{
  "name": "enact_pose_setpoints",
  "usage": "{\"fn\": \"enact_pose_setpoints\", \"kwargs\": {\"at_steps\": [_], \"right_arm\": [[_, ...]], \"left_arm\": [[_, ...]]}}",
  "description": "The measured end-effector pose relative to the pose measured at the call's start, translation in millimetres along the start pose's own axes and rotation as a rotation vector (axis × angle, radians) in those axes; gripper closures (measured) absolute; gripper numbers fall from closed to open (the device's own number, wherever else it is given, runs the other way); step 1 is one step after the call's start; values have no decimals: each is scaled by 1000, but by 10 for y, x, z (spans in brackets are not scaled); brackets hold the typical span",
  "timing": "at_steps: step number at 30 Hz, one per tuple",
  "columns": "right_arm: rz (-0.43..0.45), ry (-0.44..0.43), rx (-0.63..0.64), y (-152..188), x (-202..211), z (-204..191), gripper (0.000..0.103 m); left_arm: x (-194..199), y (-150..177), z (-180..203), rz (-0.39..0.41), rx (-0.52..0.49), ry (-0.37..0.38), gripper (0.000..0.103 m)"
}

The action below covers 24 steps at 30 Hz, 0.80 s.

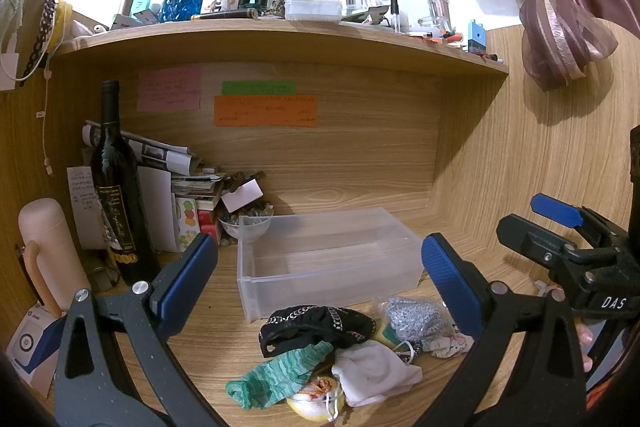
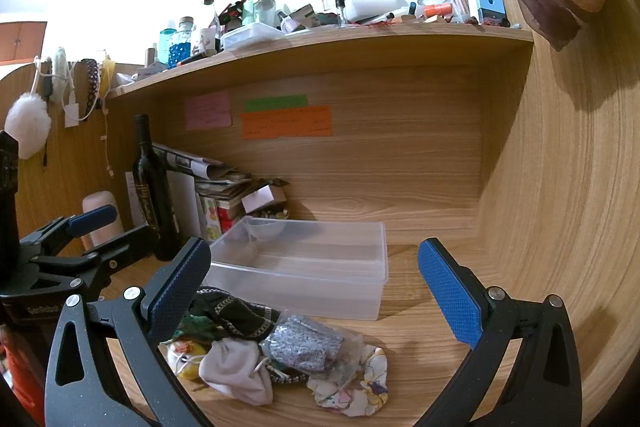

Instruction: Organize soft objects

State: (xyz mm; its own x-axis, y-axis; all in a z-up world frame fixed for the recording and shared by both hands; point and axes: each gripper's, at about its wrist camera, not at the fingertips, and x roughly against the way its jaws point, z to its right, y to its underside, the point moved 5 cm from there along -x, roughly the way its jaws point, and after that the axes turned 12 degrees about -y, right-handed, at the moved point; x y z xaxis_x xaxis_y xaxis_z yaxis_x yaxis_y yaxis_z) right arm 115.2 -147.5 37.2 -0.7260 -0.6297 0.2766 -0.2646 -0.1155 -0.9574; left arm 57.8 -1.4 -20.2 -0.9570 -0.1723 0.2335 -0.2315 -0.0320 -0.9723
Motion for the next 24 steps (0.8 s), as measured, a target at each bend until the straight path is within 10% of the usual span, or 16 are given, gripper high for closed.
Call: {"fn": "enact_pose_setpoints", "kwargs": {"at_steps": [24], "right_arm": [[-100,-13,-52,150,-147,148,0]], "left_arm": [[-144,130,1,-67,15,47,0]]}}
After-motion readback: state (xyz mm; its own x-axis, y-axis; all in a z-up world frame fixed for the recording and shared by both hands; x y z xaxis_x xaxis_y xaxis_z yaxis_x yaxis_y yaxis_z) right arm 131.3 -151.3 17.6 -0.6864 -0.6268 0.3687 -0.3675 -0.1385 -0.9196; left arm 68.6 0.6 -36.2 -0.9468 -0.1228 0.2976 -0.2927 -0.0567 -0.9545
